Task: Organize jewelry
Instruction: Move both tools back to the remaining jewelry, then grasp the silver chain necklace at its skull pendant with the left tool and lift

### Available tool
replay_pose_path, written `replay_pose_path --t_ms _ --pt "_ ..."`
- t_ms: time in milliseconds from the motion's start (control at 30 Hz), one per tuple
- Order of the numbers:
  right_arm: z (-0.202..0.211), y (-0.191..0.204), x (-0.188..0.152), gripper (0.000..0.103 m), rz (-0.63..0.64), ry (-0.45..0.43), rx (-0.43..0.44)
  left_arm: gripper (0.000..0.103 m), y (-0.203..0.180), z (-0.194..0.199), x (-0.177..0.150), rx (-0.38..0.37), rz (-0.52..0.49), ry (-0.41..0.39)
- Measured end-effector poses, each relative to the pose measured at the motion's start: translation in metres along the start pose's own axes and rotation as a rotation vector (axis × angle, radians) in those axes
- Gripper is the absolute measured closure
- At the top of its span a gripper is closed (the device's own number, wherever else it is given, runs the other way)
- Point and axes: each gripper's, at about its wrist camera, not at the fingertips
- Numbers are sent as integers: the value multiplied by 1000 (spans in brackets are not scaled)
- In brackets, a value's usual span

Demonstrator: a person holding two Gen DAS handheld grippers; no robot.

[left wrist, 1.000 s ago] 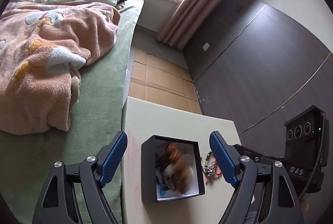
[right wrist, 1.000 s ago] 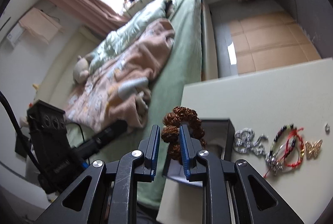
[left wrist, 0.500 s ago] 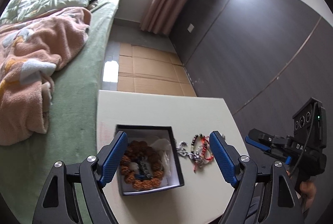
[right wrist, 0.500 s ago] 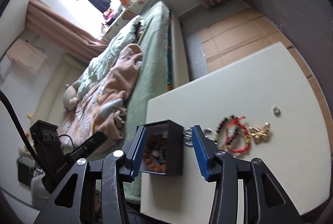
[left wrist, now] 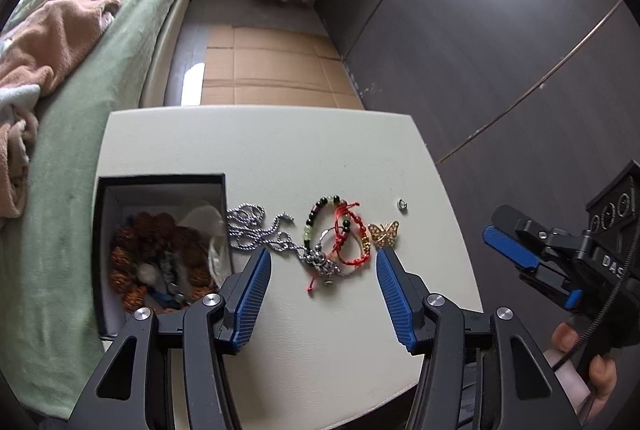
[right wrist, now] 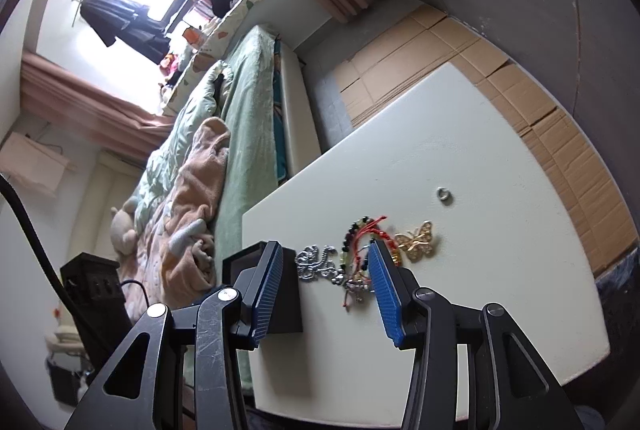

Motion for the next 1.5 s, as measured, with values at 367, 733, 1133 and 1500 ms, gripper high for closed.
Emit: replay_pose_path --t_ms 367,733,1133,1500 --pt "4 -32 4 58 -64 -12 -7 60 -1 -48 -1 119 93 62" --pt "-13 -55 5 58 -83 46 -48 69 6 -93 -7 176 158 89" --pt "-10 -62 6 58 -82 42 -52 87 12 -100 -9 195 176 48" --pt "-34 -50 5 58 -23 82 -98 88 -1 -50 6 107 98 -19"
Point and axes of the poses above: each gripper's, at about its wrist camera, not at the fingertips, and z roughly against the way its jaws point, y to its left, x to its top, and after that the axes turned 15 degrees about -x, right-handed
